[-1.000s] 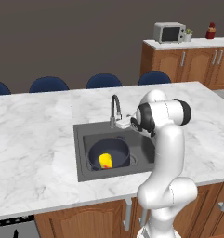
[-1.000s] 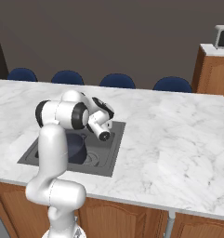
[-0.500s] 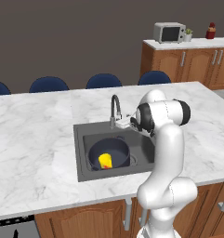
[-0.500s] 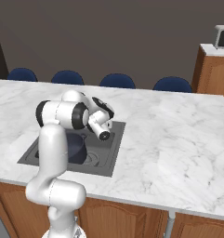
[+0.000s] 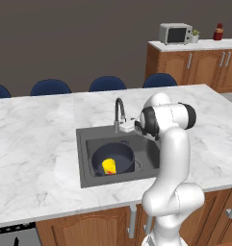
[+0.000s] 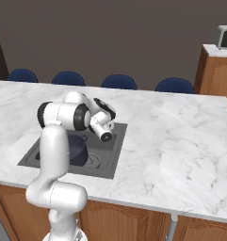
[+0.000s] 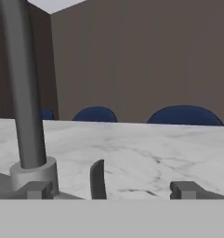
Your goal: Pick the cup and pot and place them in the sink. Then turn on the water.
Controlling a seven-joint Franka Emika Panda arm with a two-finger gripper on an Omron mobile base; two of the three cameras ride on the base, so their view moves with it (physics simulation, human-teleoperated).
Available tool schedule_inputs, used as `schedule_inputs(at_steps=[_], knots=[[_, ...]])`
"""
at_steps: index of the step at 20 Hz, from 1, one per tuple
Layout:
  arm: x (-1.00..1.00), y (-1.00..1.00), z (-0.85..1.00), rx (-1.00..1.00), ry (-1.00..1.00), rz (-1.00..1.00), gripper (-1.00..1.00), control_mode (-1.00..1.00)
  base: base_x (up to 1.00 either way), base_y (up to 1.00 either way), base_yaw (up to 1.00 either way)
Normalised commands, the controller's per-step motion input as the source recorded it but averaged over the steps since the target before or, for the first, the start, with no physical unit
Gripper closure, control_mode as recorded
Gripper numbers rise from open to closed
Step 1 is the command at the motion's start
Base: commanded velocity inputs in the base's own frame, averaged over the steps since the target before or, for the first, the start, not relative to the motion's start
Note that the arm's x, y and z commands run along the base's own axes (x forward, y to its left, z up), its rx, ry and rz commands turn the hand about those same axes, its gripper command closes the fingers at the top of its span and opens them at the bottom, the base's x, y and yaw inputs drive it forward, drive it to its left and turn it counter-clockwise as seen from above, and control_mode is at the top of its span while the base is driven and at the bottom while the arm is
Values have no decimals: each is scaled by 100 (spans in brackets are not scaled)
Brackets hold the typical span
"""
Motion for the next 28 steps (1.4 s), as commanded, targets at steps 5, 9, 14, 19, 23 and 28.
schedule_inputs(at_steps=[5,9,14,19,23,28], knots=[[11,0,0,0,0,0,-100,-100,0,0,0],[8,0,0,0,0,-1,-100,-100,0,0,0],[8,0,0,0,0,-3,-100,-100,0,0,0],[6,0,0,0,0,-2,-100,-100,0,0,0],[0,0,0,0,0,0,-100,-100,0,0,0],[0,0,0,0,0,0,-100,-100,0,0,0]])
